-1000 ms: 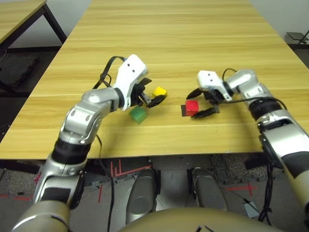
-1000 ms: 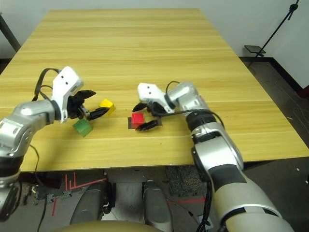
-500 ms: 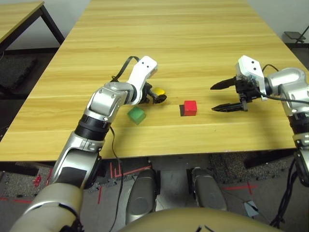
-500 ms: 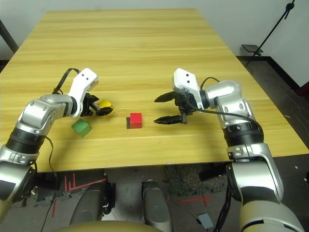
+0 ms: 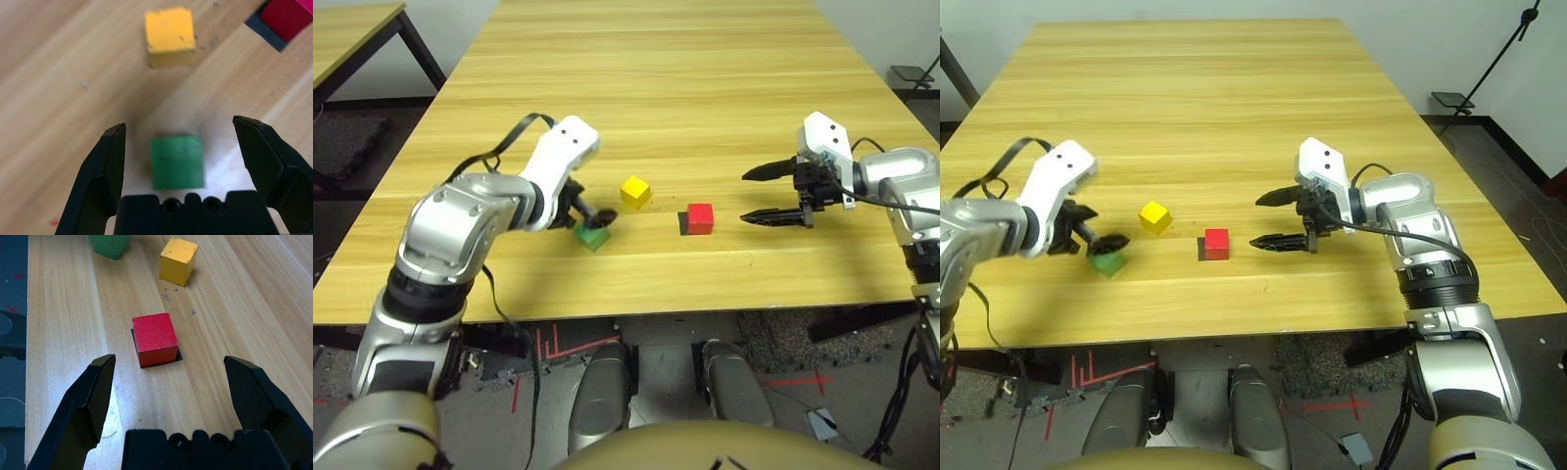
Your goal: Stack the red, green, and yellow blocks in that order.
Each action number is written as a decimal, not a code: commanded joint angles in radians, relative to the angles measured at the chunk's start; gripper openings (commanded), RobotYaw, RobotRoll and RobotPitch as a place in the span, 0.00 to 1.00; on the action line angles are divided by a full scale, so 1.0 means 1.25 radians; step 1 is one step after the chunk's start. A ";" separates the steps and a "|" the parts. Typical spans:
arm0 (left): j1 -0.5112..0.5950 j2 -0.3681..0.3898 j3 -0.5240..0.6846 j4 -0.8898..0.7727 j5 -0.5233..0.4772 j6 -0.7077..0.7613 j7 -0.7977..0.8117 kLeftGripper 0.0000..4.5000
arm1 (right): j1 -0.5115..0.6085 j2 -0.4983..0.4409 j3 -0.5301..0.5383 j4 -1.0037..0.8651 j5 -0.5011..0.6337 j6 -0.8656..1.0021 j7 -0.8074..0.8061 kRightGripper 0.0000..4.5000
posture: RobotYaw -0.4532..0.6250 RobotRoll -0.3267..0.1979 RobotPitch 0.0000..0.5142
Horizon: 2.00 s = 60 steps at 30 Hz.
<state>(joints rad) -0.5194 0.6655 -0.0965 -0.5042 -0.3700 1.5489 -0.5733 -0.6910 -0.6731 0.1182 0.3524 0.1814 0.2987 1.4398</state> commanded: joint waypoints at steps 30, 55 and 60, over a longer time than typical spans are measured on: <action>0.105 0.070 -0.094 0.052 -0.012 -0.192 0.002 0.49 | 0.003 -0.013 -0.004 -0.007 0.044 -0.003 -0.007 1.00 | 0.60 0.50 0.15; -0.329 -0.156 -0.369 0.611 0.162 -0.876 -0.512 0.47 | 0.112 -0.069 -0.047 -0.205 0.145 0.105 -0.010 1.00 | 0.46 0.52 0.13; -0.379 -0.196 -0.371 0.729 0.236 -0.923 -0.518 0.47 | 0.127 -0.074 -0.050 -0.230 0.156 0.122 -0.026 1.00 | 0.45 0.53 0.14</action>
<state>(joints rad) -0.9733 0.4289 -0.5541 0.3743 -0.1078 0.4186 -1.2118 -0.5408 -0.7537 0.0639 0.0855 0.3664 0.4397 1.4156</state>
